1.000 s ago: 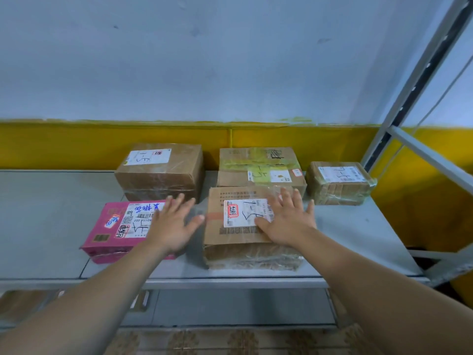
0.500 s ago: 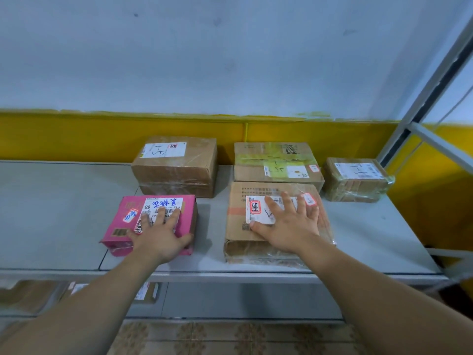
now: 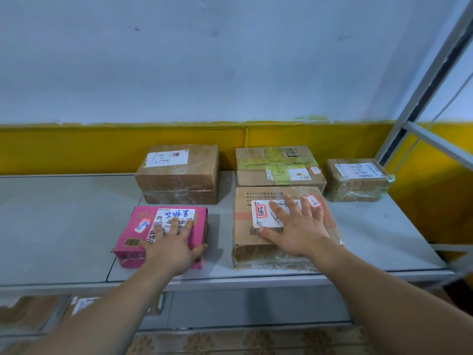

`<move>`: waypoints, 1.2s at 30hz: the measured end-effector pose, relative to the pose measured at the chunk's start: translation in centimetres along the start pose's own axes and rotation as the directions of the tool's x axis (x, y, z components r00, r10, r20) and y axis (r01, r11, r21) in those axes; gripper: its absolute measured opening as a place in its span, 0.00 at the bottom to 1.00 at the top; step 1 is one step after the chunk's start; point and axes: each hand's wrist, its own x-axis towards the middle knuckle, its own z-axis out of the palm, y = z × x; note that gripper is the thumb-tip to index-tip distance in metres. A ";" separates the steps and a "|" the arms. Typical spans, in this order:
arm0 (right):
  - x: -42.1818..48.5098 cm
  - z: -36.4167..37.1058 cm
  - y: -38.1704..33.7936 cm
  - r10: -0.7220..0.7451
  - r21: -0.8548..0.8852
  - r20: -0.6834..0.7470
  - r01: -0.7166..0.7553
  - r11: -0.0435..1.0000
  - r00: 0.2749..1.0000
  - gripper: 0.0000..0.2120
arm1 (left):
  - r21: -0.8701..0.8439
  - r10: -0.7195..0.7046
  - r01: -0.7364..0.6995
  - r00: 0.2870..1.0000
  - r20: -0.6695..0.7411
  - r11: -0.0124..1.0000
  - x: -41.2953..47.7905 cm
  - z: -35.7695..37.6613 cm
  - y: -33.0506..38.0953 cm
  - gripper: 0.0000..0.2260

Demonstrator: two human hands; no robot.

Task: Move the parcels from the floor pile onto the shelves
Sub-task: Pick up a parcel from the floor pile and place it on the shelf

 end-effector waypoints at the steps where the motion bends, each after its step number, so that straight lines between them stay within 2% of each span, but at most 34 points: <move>1: 0.0 0.0 0.0 0.000 -0.003 0.001 0.000 1.000 1.000 0.42 | 0.002 -0.004 0.004 1.000 -0.003 1.000 0.0 0.2 0.1 0.37; 9: -0.1 0.1 0.0 -0.004 -0.004 -0.004 0.004 1.000 1.000 0.42 | -0.053 -0.010 0.007 0.998 -0.054 0.999 -0.2 1.2 0.7 0.35; 14: -0.2 0.1 0.2 -0.005 0.011 -0.008 0.005 1.000 1.000 0.42 | -0.067 -0.031 0.031 0.999 -0.005 0.997 -0.4 0.3 1.2 0.35; 21: 0.9 -1.7 -0.7 -0.013 0.059 -0.035 0.015 0.998 0.999 0.41 | -0.236 -0.078 0.065 0.996 -0.048 0.970 -4.8 -1.2 -0.1 0.34; 24: 1.8 -3.4 -2.8 -0.122 0.037 -0.042 0.123 0.992 0.992 0.43 | -0.293 -0.107 0.076 0.990 -0.093 0.953 -7.7 -2.2 -1.7 0.32; 27: 1.6 -5.5 -7.0 -0.274 -0.002 -0.066 0.275 0.962 0.959 0.39 | -0.359 -0.136 0.073 0.979 -0.154 0.930 -11.3 -3.6 -3.8 0.28; 32: -0.7 -8.5 -16.7 -0.517 -0.047 -0.121 0.515 0.856 0.847 0.37 | -0.330 -0.244 0.165 0.946 -0.214 0.929 -16.5 -5.5 -9.3 0.29; 36: -3.7 -9.9 -26.5 -0.645 -0.069 -0.150 0.643 0.763 0.749 0.36 | -0.404 -0.328 0.213 0.913 -0.242 0.890 -20.5 -6.1 -16.3 0.29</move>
